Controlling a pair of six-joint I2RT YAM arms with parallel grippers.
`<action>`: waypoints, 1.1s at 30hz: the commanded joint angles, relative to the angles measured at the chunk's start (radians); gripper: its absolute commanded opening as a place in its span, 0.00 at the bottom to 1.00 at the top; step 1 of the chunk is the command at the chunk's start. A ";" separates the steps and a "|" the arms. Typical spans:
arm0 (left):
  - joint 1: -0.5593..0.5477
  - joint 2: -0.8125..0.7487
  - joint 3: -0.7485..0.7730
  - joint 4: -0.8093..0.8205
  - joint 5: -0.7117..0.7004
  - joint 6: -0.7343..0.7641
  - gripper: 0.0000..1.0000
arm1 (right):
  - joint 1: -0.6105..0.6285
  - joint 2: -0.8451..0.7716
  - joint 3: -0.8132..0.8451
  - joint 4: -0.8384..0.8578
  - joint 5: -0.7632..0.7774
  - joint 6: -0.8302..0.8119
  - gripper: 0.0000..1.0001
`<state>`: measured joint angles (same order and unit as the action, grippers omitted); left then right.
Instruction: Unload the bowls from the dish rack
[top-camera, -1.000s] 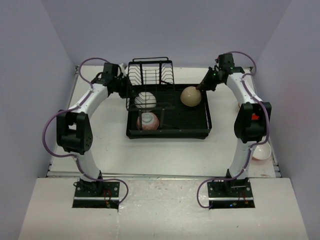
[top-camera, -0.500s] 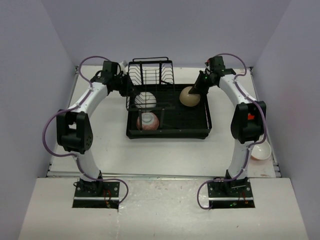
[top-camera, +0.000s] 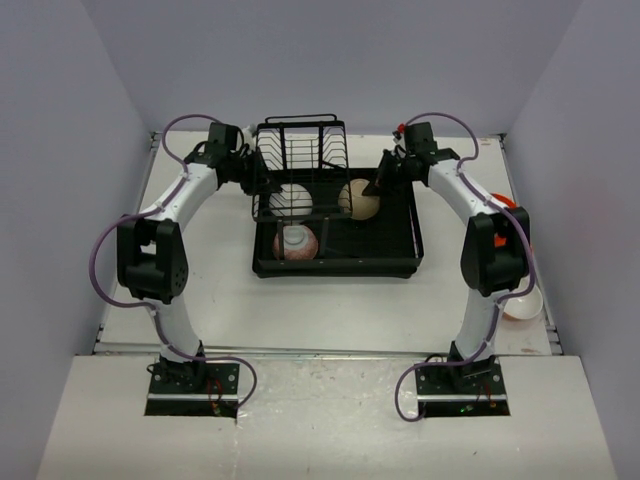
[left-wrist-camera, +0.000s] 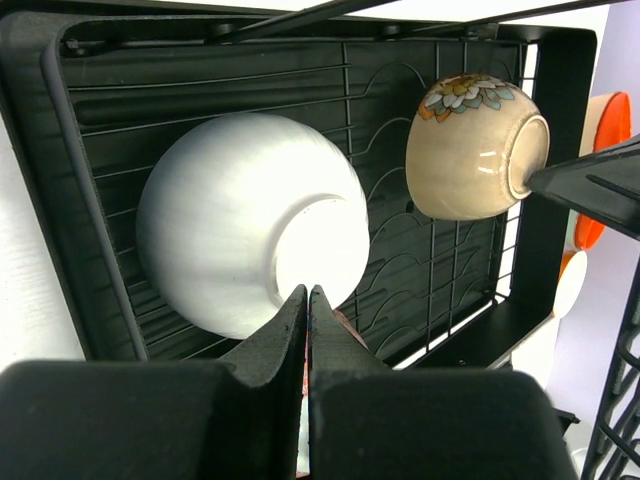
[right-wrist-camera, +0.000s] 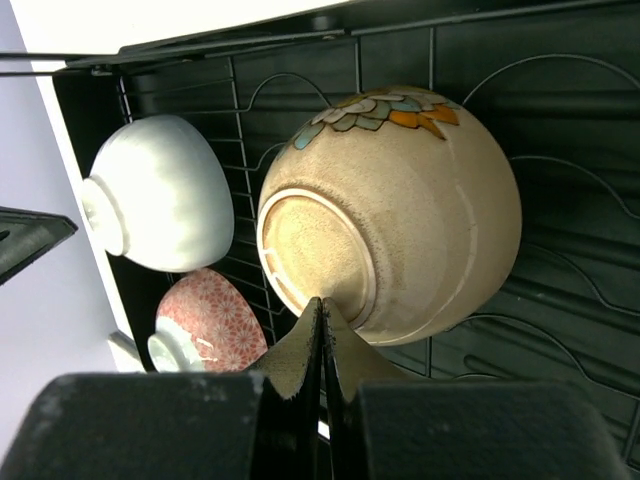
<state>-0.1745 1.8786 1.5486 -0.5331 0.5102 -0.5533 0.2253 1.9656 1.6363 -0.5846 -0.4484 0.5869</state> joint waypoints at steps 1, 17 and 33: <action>-0.002 -0.006 0.028 0.007 0.047 0.024 0.00 | 0.016 -0.011 -0.052 -0.106 0.043 -0.038 0.00; -0.002 -0.024 0.002 0.099 0.169 0.023 0.00 | -0.004 -0.183 0.002 -0.146 0.096 -0.032 0.64; -0.002 -0.015 -0.010 0.088 0.200 0.030 0.00 | -0.076 -0.099 -0.171 0.136 -0.107 0.033 0.99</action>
<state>-0.1638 1.8812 1.5391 -0.5152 0.6212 -0.5648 0.1616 1.8423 1.4845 -0.5571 -0.4641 0.5861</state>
